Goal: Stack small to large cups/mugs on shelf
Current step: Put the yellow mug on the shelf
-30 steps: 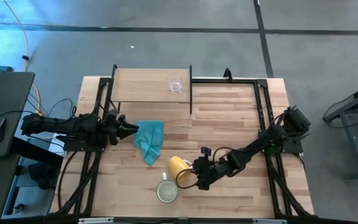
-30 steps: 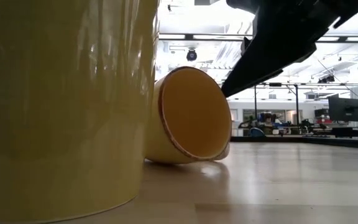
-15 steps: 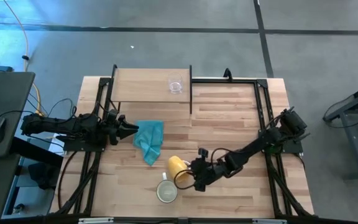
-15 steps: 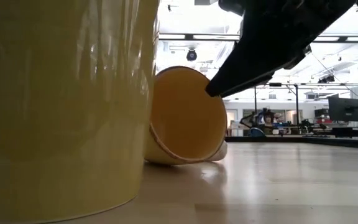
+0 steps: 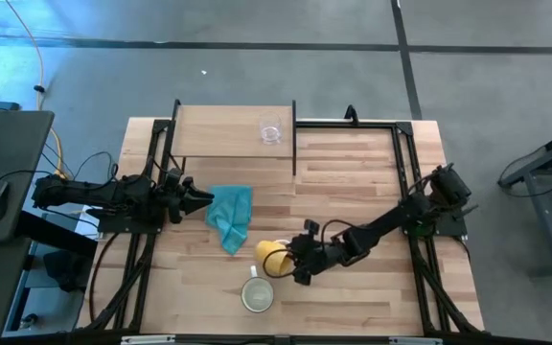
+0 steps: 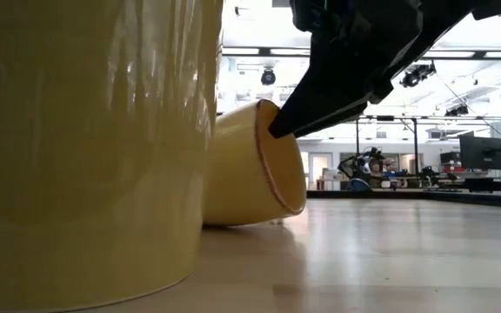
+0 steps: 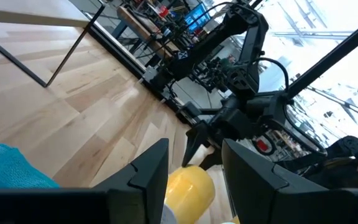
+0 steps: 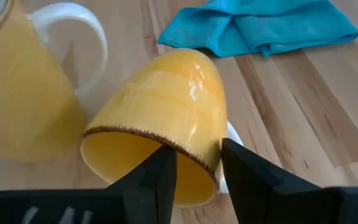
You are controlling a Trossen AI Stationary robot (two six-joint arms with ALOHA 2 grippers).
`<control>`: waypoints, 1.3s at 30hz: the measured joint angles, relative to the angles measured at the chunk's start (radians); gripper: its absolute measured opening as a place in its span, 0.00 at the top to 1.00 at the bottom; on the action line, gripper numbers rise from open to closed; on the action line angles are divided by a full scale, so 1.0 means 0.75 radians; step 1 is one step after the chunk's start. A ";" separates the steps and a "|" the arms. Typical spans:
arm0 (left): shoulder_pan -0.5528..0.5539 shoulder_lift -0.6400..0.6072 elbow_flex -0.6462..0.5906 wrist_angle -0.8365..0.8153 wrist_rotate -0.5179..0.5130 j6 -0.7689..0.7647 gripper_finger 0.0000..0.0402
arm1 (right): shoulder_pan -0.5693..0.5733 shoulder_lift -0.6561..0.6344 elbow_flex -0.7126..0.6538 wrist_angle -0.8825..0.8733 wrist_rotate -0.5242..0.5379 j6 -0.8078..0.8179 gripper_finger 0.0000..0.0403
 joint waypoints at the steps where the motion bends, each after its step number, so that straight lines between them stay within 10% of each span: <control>1: 0.000 0.000 0.000 0.000 0.000 0.000 0.66 | -0.003 0.000 0.000 0.000 -0.008 -0.001 0.72; 10: 0.000 0.000 0.000 0.000 0.000 0.001 0.66 | -0.012 -0.002 0.004 0.029 -0.049 -0.008 0.98; 26: 0.000 0.000 0.000 0.001 0.000 0.003 0.66 | -0.011 -0.002 0.006 0.023 -0.117 0.101 1.00; 39: 0.000 0.000 0.000 0.001 0.000 0.005 0.66 | -0.102 -0.001 0.334 -0.650 -0.179 -0.005 1.00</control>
